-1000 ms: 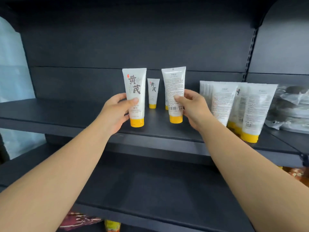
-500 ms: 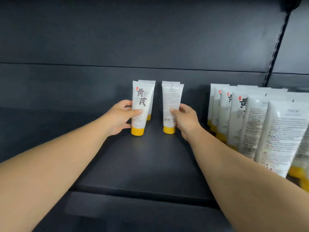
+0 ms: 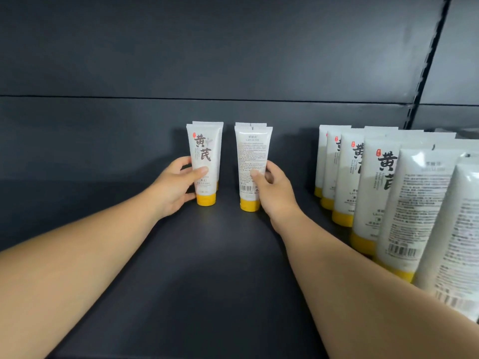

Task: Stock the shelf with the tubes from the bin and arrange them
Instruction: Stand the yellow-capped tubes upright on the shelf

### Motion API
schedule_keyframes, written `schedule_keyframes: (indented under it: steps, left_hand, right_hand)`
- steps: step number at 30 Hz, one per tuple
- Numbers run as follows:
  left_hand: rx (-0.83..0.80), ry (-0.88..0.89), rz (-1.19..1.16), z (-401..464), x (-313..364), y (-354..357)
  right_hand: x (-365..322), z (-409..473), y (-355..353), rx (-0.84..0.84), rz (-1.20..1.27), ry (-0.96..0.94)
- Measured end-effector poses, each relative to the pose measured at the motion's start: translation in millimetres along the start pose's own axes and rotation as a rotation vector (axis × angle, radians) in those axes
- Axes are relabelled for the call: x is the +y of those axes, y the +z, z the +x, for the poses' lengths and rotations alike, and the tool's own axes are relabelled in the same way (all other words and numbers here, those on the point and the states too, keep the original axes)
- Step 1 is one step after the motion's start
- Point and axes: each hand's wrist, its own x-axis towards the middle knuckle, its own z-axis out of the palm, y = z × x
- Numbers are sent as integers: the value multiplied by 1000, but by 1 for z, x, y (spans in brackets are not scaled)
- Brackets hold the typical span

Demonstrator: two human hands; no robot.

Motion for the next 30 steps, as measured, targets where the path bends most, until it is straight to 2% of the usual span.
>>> schedule_keyframes:
  steps: [8,14,17,23,30]
  left_hand:
    - [-9,20,-4,0,-3,1]
    - [0,-28,40,-4,-7,0]
    - [62,-83,126,-18,-4,-7]
    - [223,48,633,-93,10,-9]
    - [245,201,1099,-264,46,9]
  right_hand:
    - [0,1,3,10,-57,-12]
    - [-4,-6,-2,48,-117,73]
    - [-15,-26,-10,75,-257,101]
    - [-43,-102,-23,-30,-645,-52]
    - [-81,-242,-70,-85,-1109,-378]
